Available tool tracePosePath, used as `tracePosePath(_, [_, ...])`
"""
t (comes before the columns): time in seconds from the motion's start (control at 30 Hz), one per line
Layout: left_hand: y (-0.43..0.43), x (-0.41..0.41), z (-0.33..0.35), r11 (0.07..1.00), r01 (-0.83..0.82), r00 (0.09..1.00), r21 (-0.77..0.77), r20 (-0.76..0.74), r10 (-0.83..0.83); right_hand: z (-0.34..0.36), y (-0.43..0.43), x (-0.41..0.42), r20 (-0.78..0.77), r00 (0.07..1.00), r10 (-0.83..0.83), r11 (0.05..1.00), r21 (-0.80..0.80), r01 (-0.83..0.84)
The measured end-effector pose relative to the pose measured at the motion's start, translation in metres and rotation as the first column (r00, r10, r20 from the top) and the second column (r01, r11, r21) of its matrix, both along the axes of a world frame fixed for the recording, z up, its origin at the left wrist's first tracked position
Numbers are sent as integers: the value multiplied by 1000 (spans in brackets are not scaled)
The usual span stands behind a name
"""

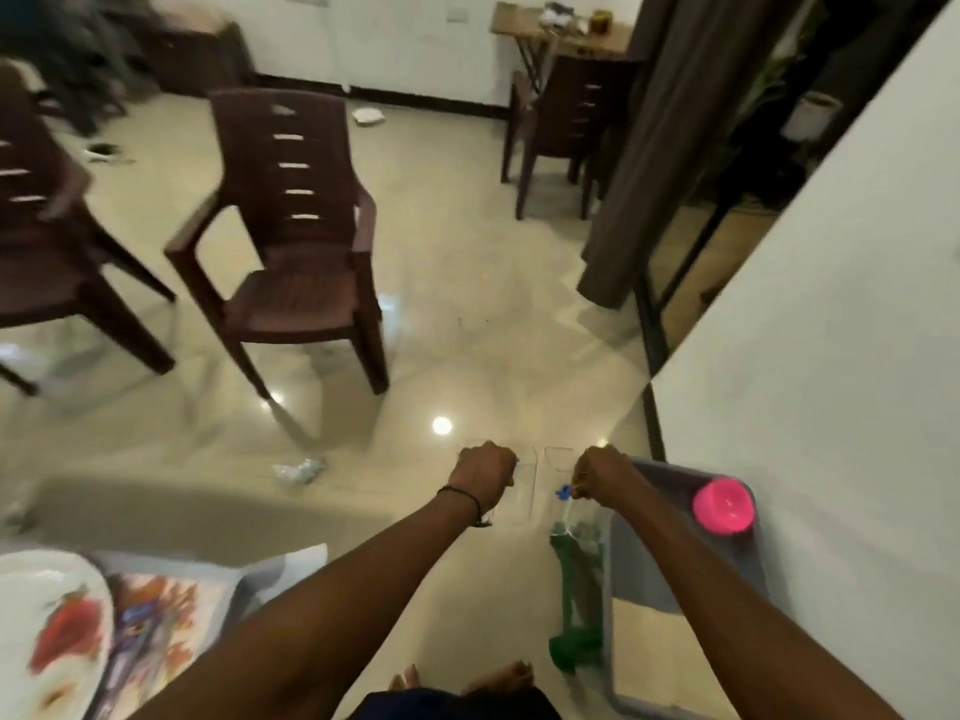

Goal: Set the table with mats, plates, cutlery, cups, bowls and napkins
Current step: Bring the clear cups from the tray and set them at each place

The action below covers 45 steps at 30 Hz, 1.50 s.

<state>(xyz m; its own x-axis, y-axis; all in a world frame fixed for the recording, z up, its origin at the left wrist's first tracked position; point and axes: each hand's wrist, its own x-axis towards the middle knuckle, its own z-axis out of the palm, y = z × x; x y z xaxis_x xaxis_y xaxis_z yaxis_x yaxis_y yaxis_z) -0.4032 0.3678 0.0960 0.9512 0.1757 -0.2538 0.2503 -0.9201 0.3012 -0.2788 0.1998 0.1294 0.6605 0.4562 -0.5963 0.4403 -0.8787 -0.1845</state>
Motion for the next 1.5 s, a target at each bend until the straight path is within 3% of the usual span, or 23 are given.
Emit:
tracePosePath(0.13, [53,-60,14,984,-178,984,5,5,178,14,74,-38,35,990,140,990,0,-140])
tracePosePath(0.3, [119,-144,47,892,-451,892,39,48,449,22,175,-86,53,926,374,925,46,-377])
tracePosePath(0.5, [148,-265,76,645,-762,647,57,95,756,42,276,-174,120,649,751,645,80,-760])
tracePosePath(0.67, [113,-357,88,378,-926,376,18,138,916,39,313,-260,157,502,850,477,172,-862])
tracePosePath(0.83, [56,-435,91,101,-994,94,-41,159,983,18,317,-343,157,345,925,306,229,-924])
tracePosePath(1.0, [-4,-499,92,-102,-995,-103,-20,101,989,22,278,-415,168,121,978,65,306,-950])
tracePosePath(1.07, [-26,-519,92,-176,-984,-177,-14,94,980,22,267,-438,188,70,980,4,330,-944])
tracePosePath(1.2, [-59,-552,91,-274,-962,-274,-5,91,958,25,255,-482,218,32,975,-59,398,-915])
tracePosePath(1.3, [-76,-578,89,-326,-944,-329,-42,75,941,29,247,-517,229,56,972,-44,411,-910])
tracePosePath(1.5, [-101,-647,83,-385,-920,-390,-72,102,915,32,233,-594,276,24,961,-89,391,-916])
